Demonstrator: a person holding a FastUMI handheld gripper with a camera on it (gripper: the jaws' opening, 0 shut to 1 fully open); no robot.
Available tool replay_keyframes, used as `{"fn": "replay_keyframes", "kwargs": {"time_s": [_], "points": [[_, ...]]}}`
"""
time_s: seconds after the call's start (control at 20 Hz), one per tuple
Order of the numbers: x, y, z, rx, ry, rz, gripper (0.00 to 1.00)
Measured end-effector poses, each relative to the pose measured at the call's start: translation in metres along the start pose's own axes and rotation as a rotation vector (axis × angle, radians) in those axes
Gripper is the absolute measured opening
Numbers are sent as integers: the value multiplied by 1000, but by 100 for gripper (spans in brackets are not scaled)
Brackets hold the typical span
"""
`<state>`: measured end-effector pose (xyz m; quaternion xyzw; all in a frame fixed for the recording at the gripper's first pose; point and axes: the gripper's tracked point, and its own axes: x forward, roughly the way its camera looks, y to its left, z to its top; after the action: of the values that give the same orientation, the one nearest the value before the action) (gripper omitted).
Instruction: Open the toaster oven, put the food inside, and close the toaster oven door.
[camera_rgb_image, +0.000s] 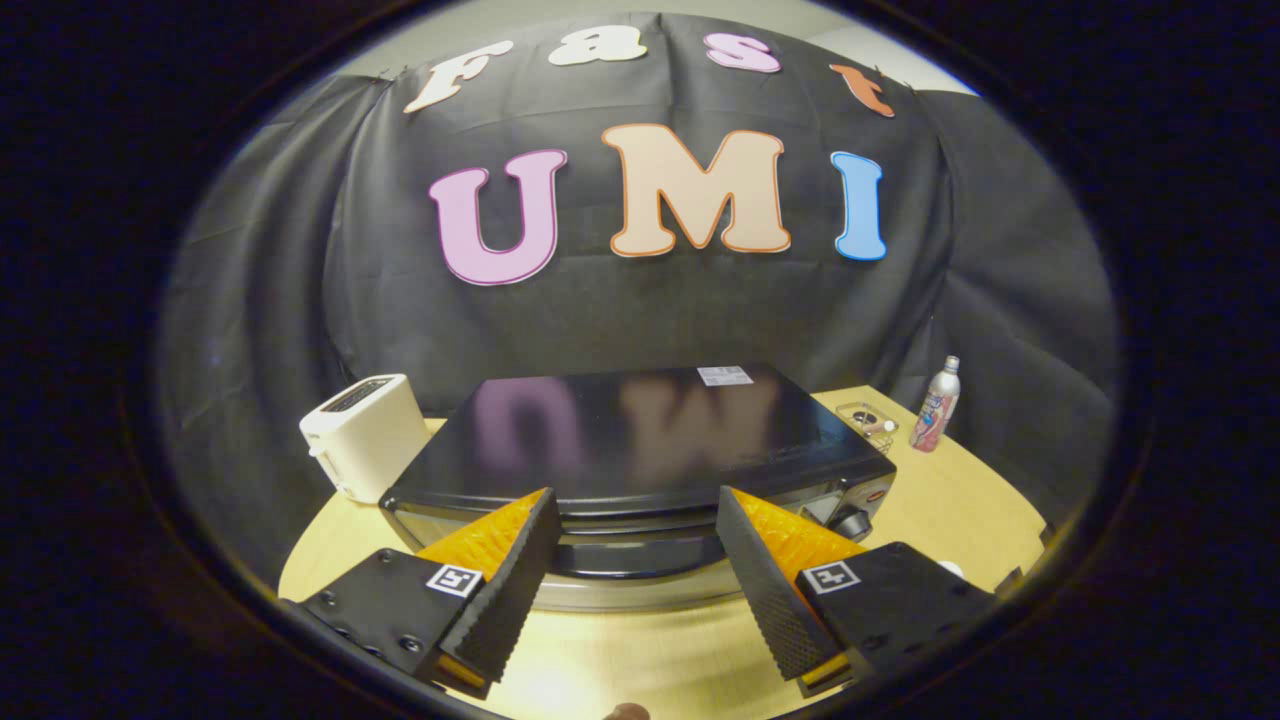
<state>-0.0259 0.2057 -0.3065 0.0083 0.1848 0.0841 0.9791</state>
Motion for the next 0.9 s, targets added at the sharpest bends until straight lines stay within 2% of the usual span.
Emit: {"fn": "replay_keyframes", "kwargs": {"time_s": [0.4,0.9], "points": [[-47,-14,-35,46,47,18,100],[-92,-30,-125,39,226,0,99]]}}
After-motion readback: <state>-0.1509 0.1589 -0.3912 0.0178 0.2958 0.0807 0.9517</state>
